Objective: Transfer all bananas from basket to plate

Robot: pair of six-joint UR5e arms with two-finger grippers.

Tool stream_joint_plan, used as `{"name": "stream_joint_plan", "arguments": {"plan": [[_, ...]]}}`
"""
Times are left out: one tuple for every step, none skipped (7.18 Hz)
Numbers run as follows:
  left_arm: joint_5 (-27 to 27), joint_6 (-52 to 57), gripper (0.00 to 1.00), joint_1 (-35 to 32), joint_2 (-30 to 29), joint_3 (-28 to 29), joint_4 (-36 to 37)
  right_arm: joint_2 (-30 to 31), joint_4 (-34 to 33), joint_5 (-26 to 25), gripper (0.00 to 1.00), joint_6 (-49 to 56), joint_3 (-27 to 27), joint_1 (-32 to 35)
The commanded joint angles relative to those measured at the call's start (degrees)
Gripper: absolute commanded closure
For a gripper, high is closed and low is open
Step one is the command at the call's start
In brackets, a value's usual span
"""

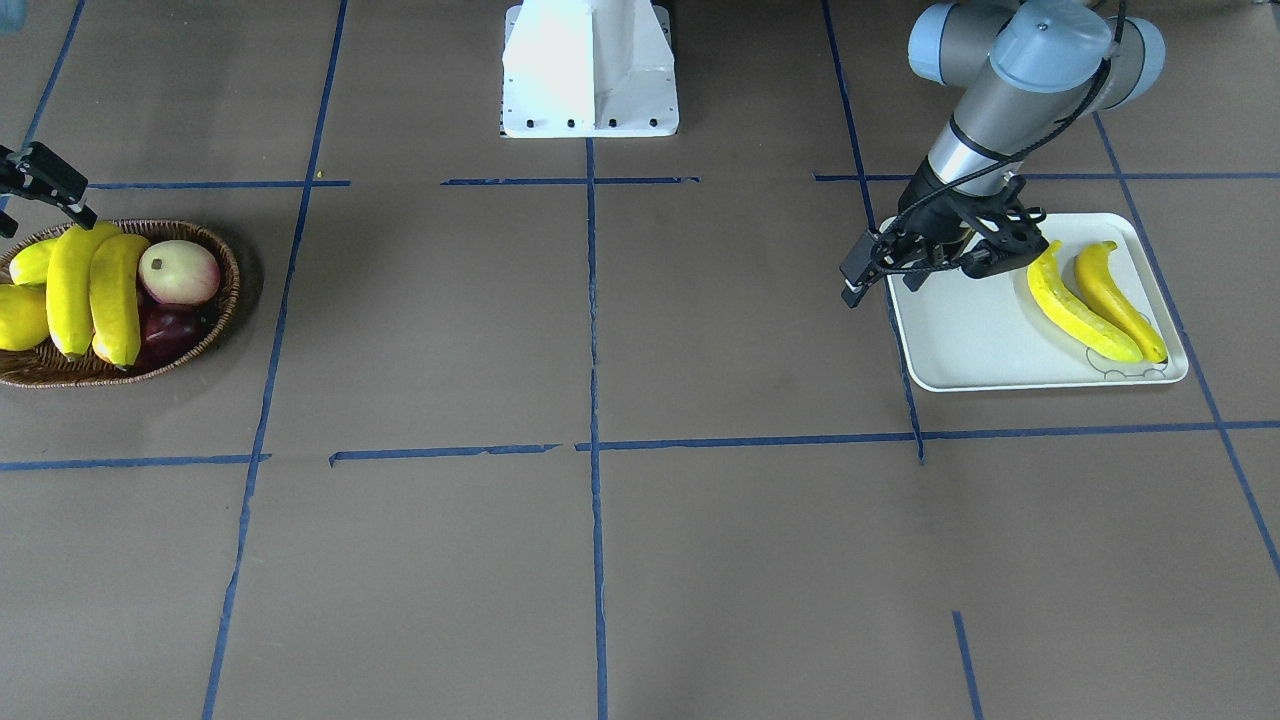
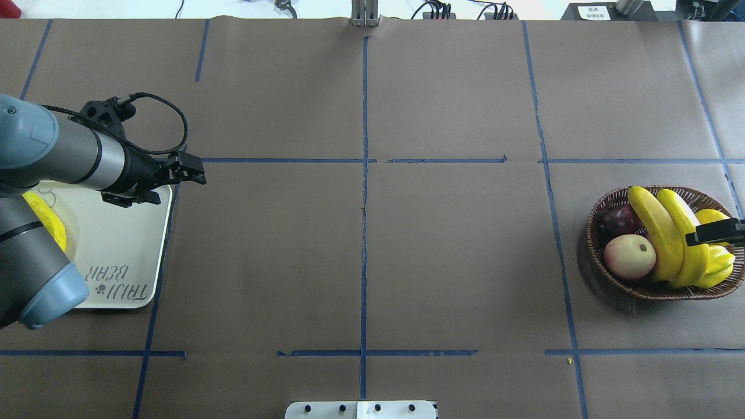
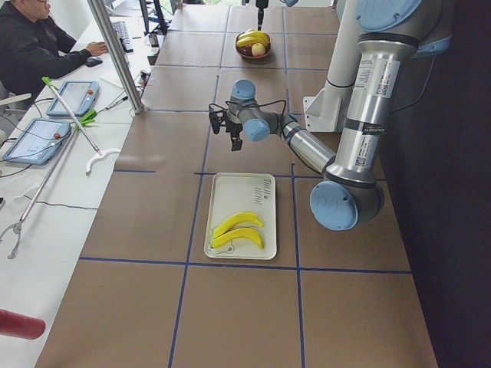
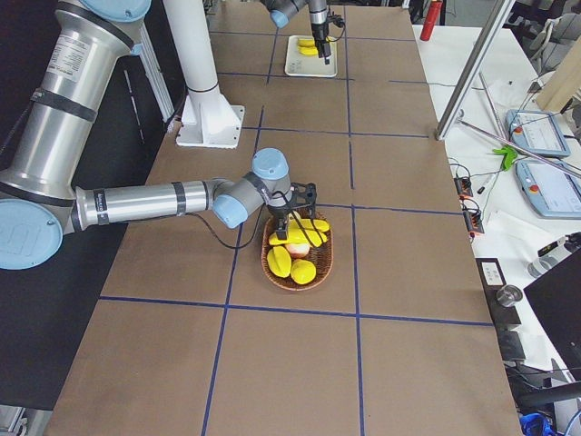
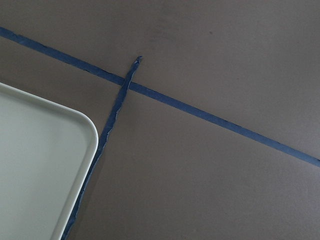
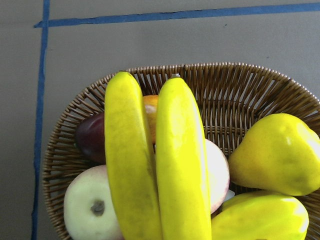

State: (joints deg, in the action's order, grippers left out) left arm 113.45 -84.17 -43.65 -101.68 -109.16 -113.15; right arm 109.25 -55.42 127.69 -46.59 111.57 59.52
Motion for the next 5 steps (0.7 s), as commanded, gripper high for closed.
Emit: {"name": "stream_joint_plan", "arguments": {"plan": [[0.10, -2.73, 0.00, 0.23, -0.19, 0.87, -5.39, -2.20, 0.05, -0.42, 0.03, -0.70, -2.58, 0.07], [0.10, -3.19, 0.00, 0.23, -0.19, 0.79, -5.77, -2.20, -0.13, -0.42, 0.10, -0.61, -3.10, -0.02], [0.10, -3.20, 0.00, 0.23, -0.19, 0.88, -5.77, -2.20, -0.04, -0.42, 0.15, -0.52, -3.37, -0.10], [0.10, -3.20, 0.00, 0.23, -0.10, 0.97, -5.68, -2.29, -0.13, -0.42, 0.16, -0.61, -3.37, -1.32], [0.10, -3.28, 0.00, 0.23, -0.19, 1.14, -5.77, -2.20, -0.13, -0.08, 0.17, -0.52, -3.46, -1.42]]}}
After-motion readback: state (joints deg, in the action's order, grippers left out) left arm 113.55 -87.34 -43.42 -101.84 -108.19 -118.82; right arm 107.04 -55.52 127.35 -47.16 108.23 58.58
